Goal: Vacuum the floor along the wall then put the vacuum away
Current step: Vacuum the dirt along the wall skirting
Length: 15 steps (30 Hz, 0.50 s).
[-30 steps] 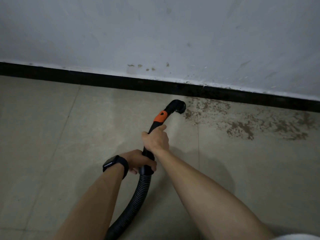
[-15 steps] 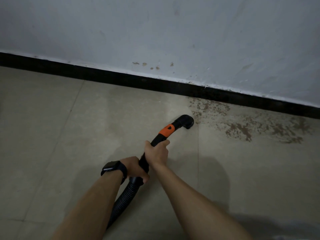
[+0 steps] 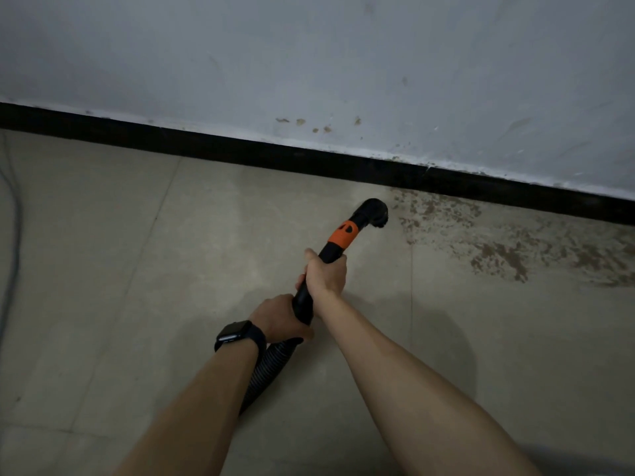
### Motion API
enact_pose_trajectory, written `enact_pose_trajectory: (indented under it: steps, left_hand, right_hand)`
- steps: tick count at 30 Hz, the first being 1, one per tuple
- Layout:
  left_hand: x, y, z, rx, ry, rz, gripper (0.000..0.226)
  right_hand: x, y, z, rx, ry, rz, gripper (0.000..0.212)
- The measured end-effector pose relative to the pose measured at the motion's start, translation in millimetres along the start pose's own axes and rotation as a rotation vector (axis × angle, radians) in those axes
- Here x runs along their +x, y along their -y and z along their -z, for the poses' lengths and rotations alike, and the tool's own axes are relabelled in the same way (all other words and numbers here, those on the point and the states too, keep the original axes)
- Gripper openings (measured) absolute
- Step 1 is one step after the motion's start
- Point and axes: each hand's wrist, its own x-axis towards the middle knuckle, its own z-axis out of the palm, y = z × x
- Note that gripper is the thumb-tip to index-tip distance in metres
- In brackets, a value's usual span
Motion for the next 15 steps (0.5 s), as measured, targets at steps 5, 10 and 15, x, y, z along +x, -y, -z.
enact_pose_trajectory:
  steps: [5, 10, 15]
  left_hand:
    - [-0.4, 5.4, 12.5, 0.058, -0.117, -0.018, 0.042]
    - [-2.0, 7.6, 26.5, 0.018, -0.202, -0.074, 0.042]
    - [-1.8, -8.8, 16.5, -0.231, -0.199, -0.127, 0.043]
  right_hand:
    - [13.9, 19.6, -4.1, 0.210, 0.021, -0.099, 0.042]
    - [46.8, 57.2, -1.6, 0.240, -0.028, -0.090, 0.046]
    - [54.1, 64.1, -5.7, 0.157, 0.053, -0.088, 0.027]
